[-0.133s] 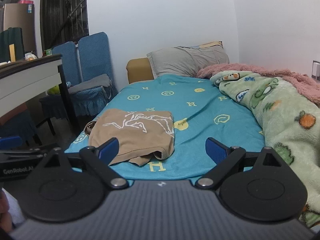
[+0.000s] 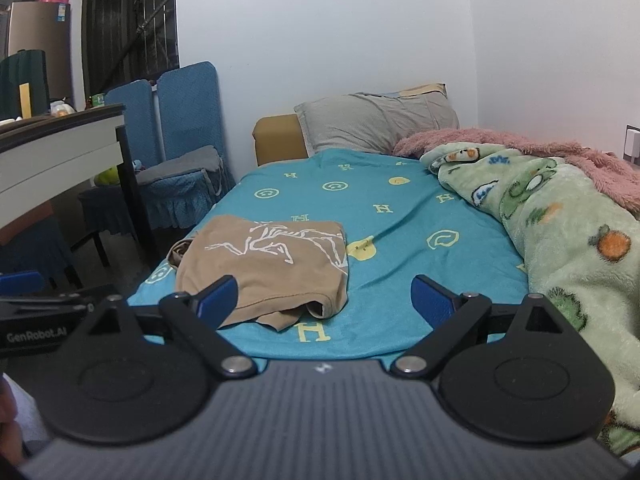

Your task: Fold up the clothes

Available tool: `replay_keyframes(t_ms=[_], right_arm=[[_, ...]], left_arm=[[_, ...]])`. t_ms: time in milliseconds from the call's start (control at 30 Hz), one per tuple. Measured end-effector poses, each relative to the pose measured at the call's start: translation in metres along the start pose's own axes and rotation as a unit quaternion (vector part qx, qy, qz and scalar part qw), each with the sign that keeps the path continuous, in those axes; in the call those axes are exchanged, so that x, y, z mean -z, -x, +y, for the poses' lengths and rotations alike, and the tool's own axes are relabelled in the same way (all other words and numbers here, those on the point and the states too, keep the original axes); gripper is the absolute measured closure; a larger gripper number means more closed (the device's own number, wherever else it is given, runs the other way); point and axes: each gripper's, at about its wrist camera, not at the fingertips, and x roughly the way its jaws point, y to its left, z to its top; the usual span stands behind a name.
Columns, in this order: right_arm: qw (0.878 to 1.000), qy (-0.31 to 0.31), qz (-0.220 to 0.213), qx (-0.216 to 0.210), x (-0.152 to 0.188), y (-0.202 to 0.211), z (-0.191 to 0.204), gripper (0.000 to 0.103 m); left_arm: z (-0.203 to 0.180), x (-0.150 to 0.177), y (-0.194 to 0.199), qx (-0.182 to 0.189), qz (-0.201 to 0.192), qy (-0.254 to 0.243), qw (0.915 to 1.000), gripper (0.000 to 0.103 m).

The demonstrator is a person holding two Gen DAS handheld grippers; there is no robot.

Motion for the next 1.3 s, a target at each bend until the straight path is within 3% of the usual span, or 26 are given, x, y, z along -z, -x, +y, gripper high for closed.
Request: replay_keyframes(t_ms=[233,1300], right_arm=[[1.000,0.001,0.010,-0.003,-0.002,-0.001,-0.007,0.008],[1.000,0.014,0.017,-0.001,0.001,-0.003,0.002,0.008]], left_arm=[[0.001,0.012,-0.006,-0.002,-0.001,-0.009,1.0000,0.000],[0.002,0.007,-0.005,-0.003,0.008,-0.004,1.0000,0.000]])
